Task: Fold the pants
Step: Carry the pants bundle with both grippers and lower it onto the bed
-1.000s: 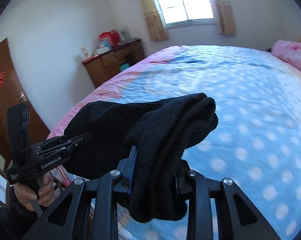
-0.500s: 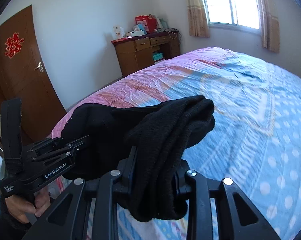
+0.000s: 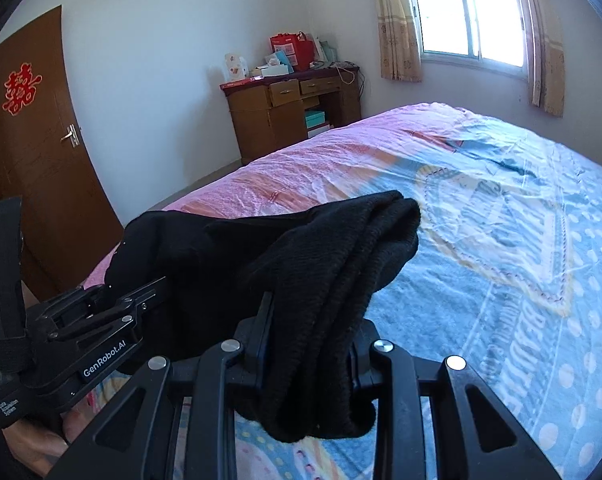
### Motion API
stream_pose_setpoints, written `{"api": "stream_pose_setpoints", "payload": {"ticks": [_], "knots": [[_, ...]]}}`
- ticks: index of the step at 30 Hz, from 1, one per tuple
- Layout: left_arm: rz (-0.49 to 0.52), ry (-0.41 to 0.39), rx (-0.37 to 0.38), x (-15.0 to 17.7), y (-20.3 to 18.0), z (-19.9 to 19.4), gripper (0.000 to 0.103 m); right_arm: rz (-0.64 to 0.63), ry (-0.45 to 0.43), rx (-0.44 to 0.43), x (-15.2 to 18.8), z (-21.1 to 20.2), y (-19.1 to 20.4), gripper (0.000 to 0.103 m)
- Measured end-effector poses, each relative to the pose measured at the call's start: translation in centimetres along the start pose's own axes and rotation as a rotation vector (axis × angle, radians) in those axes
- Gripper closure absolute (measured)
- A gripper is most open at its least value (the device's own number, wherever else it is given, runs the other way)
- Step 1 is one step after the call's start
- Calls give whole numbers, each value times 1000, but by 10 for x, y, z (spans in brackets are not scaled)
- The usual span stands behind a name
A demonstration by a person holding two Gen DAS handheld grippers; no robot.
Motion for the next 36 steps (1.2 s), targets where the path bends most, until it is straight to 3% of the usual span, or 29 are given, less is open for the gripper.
{"api": "stream_pose_setpoints", "payload": {"ticks": [5,9,16,26,28,30,31,33,36], "knots": [[11,1,0,-12,-18,9,73,-2,-7,39,-10,-4,-18,73],[1,3,-51,-21,-17,19,73,24,-18,41,-23,6,-33,73],[-15,87,-125,-17,2,60,73,100,17,6,-21,53,-43,73],[33,110,-214,-9,2,93,70,79,59,94,-13,102,-62,73],[38,121,-224,-5,6,99,60,68,72,102,-8,110,-66,73],[33,122,-233,-2,11,101,38,94,87,87,0,117,-74,71],[10,129,-226,-1,17,101,33,112,94,74,4,120,-79,70],[-14,147,-207,1,25,101,17,167,76,33,9,121,-91,60],[-15,179,-159,7,39,96,7,283,73,-33,15,121,-107,41]]}}
Point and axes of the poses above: each gripper's, at about its wrist camera, not at the fingertips, and z roughly the way its jaws point, y to its left, x to its underside, the point moved 9 cm from there along z, roughly the way its jaws point, and after that the axes turned 8 degrees about -x, right-handed, at the moved point
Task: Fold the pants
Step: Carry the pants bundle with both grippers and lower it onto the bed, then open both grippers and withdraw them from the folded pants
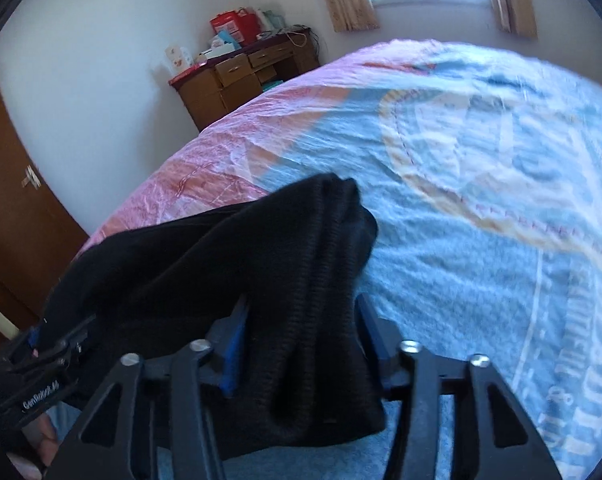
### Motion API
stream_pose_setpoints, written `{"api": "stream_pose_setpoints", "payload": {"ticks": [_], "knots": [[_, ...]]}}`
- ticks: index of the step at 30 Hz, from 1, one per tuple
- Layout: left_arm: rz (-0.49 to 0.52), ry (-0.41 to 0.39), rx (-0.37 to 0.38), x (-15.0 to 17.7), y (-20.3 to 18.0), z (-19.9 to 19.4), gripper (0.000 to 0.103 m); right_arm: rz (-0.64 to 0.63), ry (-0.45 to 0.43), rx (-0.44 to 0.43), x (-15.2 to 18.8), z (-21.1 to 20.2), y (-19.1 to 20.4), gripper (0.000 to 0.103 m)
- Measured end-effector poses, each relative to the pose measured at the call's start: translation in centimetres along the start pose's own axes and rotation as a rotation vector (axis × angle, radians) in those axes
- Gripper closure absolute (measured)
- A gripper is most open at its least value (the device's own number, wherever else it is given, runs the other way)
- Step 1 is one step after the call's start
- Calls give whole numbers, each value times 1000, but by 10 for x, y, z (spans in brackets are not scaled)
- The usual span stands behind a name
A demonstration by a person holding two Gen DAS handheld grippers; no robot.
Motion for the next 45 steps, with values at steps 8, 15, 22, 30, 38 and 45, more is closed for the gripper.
{"api": "stream_pose_setpoints", "payload": {"ticks": [8,15,22,30,38,45], "knots": [[-65,-48,-28,-3,47,-24,2,67,-24,-77,9,-25,-13,37],[-36,-158,-49,-23,30,-40,3,-74,-244,149,-8,-91,7,61],[36,-76,-68,-9,-4,-14,3,-224,-33,97,26,-47,52,85],[-17,3,-25,5,-3,7,0,-258,-25,178,40,-33,41,86],[8,-79,-32,16,-8,-35,0,-173,-87,142,42,-58,38,71],[20,-154,-46,38,-7,-86,0,-98,-162,73,69,-113,66,39]]}}
Point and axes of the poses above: each gripper's, at about its wrist camera, not at the fingertips, and z roughly the way its jaws point, y to its left, x to its underside, the point moved 9 cm from there along z, roughly the way its jaws point, and after that the axes turned 8 degrees about -x, right-handed, at the moved point
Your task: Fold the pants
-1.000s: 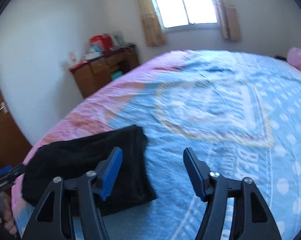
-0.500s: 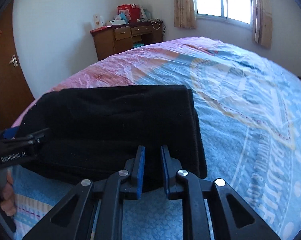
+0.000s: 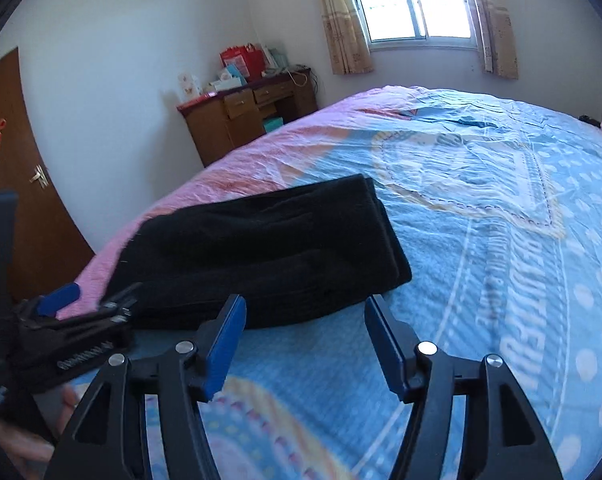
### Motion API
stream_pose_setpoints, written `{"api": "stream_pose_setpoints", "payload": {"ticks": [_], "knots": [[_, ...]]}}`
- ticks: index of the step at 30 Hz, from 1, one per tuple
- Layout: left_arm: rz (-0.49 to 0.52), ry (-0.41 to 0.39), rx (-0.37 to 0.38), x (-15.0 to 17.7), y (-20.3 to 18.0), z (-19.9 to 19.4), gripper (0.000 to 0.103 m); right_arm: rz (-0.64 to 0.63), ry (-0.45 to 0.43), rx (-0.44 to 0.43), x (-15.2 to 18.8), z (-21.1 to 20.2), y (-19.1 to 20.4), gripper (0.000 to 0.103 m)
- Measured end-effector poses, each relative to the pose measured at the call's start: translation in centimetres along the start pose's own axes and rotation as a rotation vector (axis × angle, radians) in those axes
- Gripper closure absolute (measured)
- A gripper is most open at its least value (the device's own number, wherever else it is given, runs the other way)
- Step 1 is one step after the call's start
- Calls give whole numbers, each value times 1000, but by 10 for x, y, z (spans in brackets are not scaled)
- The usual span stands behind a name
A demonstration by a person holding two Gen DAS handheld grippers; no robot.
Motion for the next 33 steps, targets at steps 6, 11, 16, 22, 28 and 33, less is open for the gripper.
{"api": "stream_pose_setpoints", "payload": {"ticks": [6,11,16,22,28,33], "knots": [[15,-91,-24,9,11,-47,0,10,-98,-25,-1,-56,29,34],[-37,-92,18,20,25,-68,0,-45,-170,1,1,-88,54,30],[-36,-146,45,19,31,-100,0,-51,-229,-7,3,-112,68,29],[-63,-192,82,13,40,-133,0,-75,-292,-3,-3,-152,85,26],[-51,-229,63,7,41,-152,0,-72,-367,34,-6,-195,89,25],[-17,-264,6,6,41,-156,0,-90,-415,106,-13,-210,88,22]]}}
Point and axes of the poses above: each gripper's, at about its wrist camera, not at the fingertips, and z roughly the way its jaws point, y to its left, x to its underside, the point moved 9 cm from there along z, roughly the way its jaws point, and after that the axes turned 8 degrees about -x, right-handed, at the moved point
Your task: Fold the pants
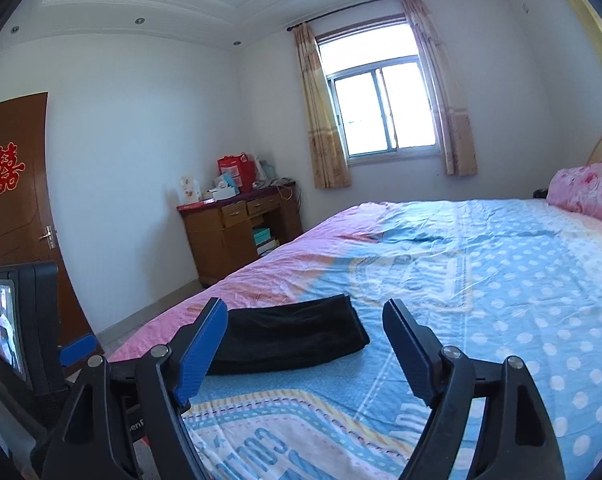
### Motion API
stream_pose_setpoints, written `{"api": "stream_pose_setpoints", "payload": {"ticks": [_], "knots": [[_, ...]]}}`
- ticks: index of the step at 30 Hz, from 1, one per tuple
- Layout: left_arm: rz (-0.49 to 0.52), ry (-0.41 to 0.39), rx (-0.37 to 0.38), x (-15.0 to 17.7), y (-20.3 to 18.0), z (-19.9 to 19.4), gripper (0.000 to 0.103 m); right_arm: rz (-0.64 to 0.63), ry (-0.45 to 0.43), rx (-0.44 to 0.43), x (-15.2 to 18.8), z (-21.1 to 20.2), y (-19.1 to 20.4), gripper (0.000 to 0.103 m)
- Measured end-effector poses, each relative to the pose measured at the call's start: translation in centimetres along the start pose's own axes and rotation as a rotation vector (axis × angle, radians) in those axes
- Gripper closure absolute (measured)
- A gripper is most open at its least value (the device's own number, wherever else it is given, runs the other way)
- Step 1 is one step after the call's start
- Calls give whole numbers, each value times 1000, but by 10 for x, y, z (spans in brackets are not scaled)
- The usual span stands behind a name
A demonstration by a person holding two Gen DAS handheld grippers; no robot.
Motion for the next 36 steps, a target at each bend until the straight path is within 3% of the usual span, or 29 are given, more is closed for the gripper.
{"api": "stream_pose_setpoints", "payload": {"ticks": [9,36], "knots": [[0,3,-34,0,4,-1,0,33,1,-8,3,1,-7,21],[-6,15,-28,1,5,-1,0,34,11,-1,5,0,-6,21]]}}
Point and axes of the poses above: each gripper's, at about its wrist camera, not at the fingertips, and z roughly the way its jaws point, y to its left, x to its underside, the point moved 9 cm from there along z, roughly the way its jaws point, and after that the axes turned 8 degrees about -x, right-handed, at the moved point
